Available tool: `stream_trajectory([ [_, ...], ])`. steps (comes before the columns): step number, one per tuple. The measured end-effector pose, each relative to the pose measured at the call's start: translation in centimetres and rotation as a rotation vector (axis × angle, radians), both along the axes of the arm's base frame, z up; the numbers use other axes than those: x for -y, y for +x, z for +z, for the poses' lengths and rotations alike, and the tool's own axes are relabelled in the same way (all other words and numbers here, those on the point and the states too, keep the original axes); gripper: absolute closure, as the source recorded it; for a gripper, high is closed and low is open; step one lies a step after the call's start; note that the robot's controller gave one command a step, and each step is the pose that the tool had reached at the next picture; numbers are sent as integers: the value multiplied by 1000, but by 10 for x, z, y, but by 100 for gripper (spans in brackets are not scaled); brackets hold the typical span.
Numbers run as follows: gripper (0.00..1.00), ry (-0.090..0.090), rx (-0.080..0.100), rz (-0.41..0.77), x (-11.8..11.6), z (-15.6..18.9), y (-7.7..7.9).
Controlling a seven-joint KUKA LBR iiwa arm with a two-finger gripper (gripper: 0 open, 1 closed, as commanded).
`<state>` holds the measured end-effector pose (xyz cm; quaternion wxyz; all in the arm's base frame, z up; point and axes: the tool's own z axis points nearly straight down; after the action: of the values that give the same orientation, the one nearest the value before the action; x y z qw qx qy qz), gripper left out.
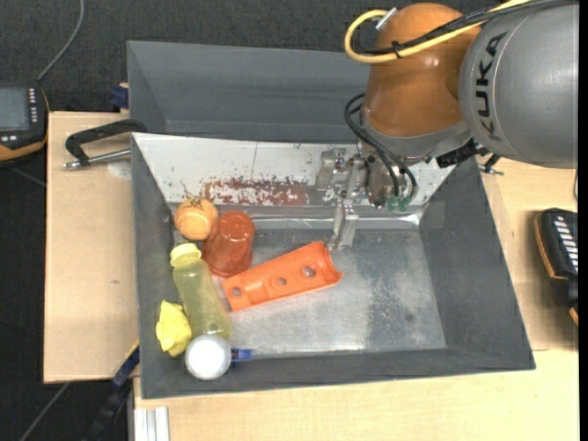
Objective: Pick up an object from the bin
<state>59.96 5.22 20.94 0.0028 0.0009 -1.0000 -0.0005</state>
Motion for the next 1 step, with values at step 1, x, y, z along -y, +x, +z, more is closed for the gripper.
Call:
stream_trajectory([
  [1,0,1,8,-1,0,5,1],
])
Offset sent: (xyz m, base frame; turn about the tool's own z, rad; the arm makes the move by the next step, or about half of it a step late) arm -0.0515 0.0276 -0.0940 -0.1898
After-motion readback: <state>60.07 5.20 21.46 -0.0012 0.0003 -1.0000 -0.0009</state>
